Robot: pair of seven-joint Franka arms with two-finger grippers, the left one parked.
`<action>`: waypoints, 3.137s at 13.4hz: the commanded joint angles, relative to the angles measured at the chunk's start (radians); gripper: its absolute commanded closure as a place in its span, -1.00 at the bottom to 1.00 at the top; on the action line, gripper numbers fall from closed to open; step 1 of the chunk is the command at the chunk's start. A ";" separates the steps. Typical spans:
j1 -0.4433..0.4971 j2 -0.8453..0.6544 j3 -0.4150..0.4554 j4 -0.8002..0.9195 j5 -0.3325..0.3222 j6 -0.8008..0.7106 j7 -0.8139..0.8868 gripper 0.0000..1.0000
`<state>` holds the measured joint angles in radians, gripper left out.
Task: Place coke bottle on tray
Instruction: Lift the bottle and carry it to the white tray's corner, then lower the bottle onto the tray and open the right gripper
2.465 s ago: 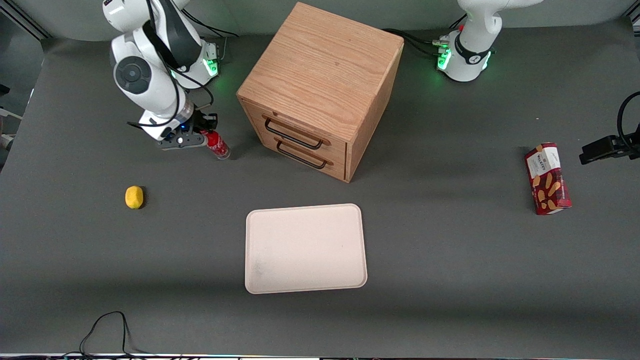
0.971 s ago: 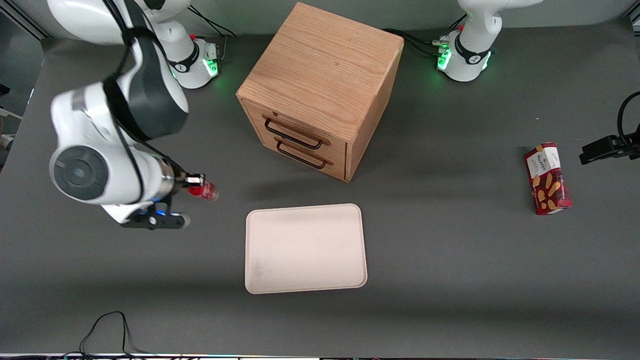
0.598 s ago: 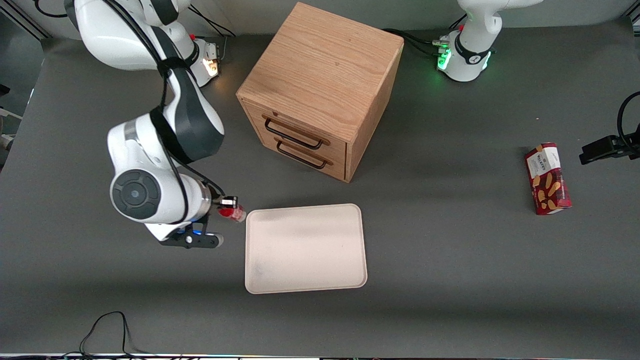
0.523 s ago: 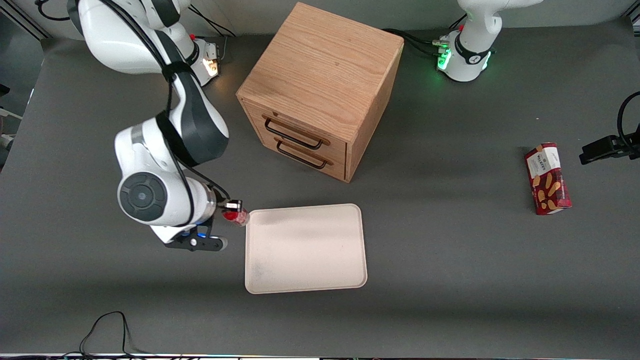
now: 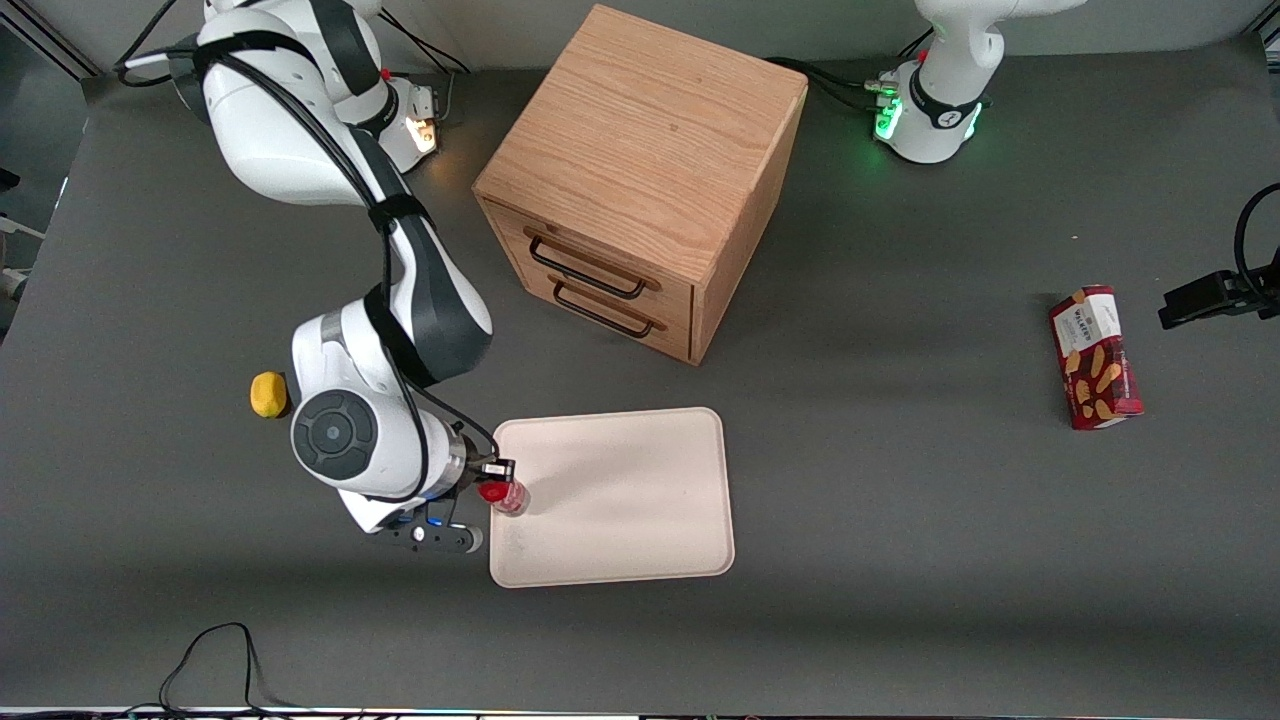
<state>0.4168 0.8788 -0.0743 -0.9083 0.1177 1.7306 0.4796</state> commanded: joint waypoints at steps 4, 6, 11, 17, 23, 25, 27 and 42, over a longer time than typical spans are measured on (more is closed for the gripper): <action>-0.021 0.043 0.004 0.060 0.023 0.039 0.025 1.00; -0.020 0.054 0.004 0.061 0.022 0.056 0.025 1.00; -0.021 0.065 -0.001 0.060 0.022 0.098 0.027 1.00; -0.020 0.071 -0.001 0.058 0.020 0.139 0.037 1.00; -0.018 0.081 0.001 0.055 0.017 0.168 0.083 0.23; -0.018 0.081 0.001 0.052 0.016 0.168 0.083 0.03; -0.018 0.081 0.001 0.051 0.016 0.171 0.083 -0.99; -0.018 0.078 -0.001 0.048 0.014 0.170 0.085 -1.00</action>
<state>0.3992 0.9443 -0.0739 -0.8904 0.1178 1.9026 0.5451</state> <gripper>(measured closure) 0.000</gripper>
